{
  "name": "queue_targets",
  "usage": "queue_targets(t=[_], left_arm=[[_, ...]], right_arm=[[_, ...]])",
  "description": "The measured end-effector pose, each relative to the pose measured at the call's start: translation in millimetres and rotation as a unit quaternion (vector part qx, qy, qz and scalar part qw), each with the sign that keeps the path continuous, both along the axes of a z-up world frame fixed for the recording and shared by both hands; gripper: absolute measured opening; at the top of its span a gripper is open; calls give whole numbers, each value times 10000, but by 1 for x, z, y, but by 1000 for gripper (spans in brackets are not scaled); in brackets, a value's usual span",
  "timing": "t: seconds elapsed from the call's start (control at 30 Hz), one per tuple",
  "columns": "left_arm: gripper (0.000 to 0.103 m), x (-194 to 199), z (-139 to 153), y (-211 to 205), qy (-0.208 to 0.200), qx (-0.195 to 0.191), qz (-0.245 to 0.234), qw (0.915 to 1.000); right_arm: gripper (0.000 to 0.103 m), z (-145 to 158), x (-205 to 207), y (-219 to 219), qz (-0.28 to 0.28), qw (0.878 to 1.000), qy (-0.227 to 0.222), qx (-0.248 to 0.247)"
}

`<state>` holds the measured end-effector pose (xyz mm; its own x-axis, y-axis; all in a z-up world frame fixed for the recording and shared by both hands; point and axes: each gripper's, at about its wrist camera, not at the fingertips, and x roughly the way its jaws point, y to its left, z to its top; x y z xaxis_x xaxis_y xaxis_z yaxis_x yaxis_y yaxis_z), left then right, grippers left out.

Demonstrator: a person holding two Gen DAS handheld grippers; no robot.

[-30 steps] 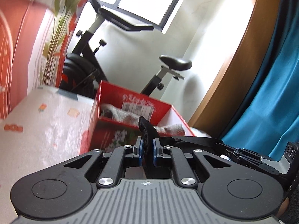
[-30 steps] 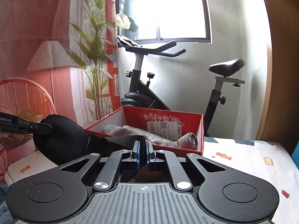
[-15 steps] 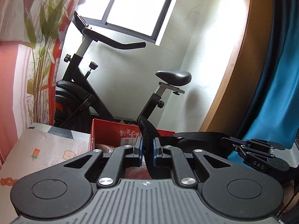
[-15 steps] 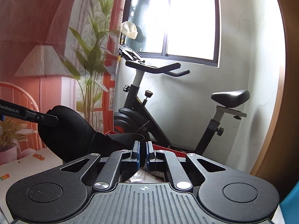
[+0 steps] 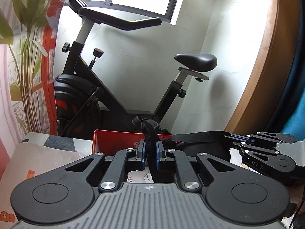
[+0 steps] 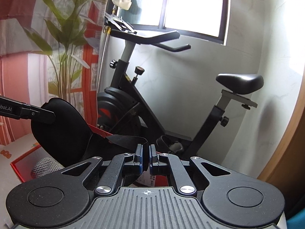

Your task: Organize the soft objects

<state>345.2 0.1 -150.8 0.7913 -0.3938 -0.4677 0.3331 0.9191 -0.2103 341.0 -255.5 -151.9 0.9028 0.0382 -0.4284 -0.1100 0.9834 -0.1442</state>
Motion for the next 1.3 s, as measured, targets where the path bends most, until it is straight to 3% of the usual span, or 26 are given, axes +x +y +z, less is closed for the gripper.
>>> queue_targets(t=[0.3,0.47,0.6,0.73,0.8,1.0,1.07,1.13,1.3], left_arm=[[12,40,-33,-5,533,259,20,9982],[12,40,-41,-11,567,484,-80,9972],[13,44,-41,-10,600,448,-108,9971],[22,45,-41,-11,564,602,-34,9966],[26,43,-40,-11,536,675,11,9963],[54,31,-30,-8,339,714,33,9969],[70,25,-26,-6,241,685,80,9973],[95,15,-20,-7,97,781,212,9967],[101,-15,-5,-5,-339,996,247,9941]], right_arm=[[6,-35,42,-4,-83,9980,623,-69],[6,-46,51,-9,-171,9964,825,48],[6,-50,52,-9,-209,9952,952,-41],[8,-50,50,-9,-240,9949,984,-41],[13,-47,47,-10,-325,9952,925,-15],[27,-39,36,-11,-375,9960,792,173],[44,-36,31,-12,-452,9959,753,219],[59,-32,24,-11,-542,9955,710,313],[93,-24,0,-11,-530,9947,603,648]])
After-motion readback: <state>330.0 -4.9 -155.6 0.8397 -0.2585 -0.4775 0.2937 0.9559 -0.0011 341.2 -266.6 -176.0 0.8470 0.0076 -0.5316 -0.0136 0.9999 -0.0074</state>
